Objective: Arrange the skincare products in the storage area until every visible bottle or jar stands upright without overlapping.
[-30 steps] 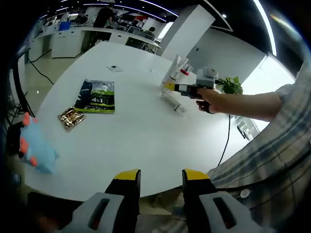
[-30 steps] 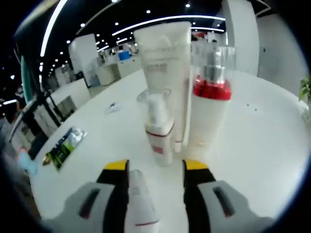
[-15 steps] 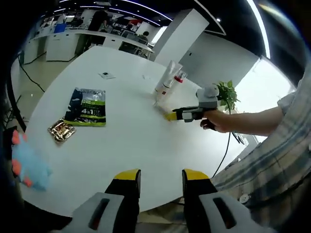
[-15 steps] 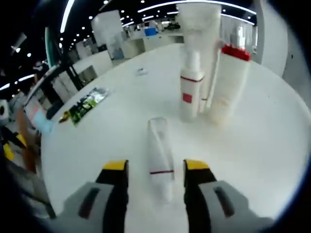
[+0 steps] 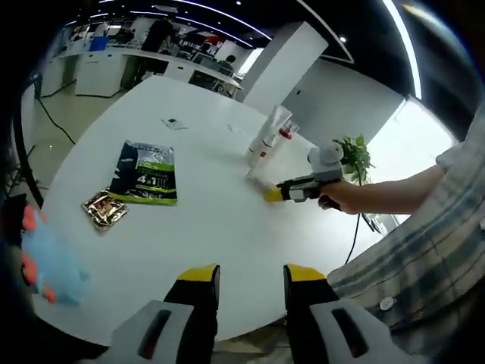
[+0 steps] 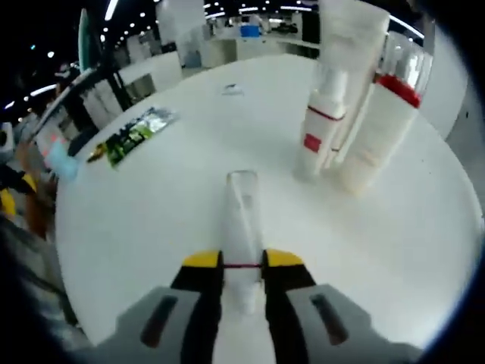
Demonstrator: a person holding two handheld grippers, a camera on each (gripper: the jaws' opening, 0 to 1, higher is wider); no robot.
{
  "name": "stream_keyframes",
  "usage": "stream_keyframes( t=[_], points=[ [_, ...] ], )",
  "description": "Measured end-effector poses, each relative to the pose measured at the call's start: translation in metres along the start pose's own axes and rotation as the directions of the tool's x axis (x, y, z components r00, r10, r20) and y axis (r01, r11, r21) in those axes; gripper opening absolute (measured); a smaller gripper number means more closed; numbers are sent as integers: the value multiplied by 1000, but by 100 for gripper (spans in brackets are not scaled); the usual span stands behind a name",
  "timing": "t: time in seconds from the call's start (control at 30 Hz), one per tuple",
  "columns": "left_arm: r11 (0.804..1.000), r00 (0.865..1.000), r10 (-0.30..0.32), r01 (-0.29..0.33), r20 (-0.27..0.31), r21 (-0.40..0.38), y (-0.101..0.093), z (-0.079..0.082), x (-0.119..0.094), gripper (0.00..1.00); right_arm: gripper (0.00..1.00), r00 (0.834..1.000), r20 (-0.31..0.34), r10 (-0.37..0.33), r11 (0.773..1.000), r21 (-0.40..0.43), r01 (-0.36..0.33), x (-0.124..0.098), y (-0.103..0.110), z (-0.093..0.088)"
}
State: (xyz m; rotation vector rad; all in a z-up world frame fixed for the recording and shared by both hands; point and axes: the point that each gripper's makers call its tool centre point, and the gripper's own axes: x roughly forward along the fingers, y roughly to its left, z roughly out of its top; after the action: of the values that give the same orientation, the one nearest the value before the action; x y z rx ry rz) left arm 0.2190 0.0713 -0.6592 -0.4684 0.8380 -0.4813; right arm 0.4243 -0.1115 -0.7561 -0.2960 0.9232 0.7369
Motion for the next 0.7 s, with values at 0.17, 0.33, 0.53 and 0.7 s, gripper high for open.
stream_keyframes(
  t=[0.17,0.33,0.53,0.7],
  points=[
    [1000,1000,0,1,25,-22,4,5,3,34,18,996,37,78,997,13,-79,-10,27,11],
    [999,999,-21,22,33,-41,2,8,11,34,18,985,64,159,987,-24,-158,-21,59,18],
    [994,996,-86,88,36,-65,-8,19,21,35,18,960,129,250,964,-130,-234,-42,96,36],
    [982,986,-150,158,75,-102,-16,44,22,39,18,916,186,356,907,-307,-290,-73,139,55]
  ],
)
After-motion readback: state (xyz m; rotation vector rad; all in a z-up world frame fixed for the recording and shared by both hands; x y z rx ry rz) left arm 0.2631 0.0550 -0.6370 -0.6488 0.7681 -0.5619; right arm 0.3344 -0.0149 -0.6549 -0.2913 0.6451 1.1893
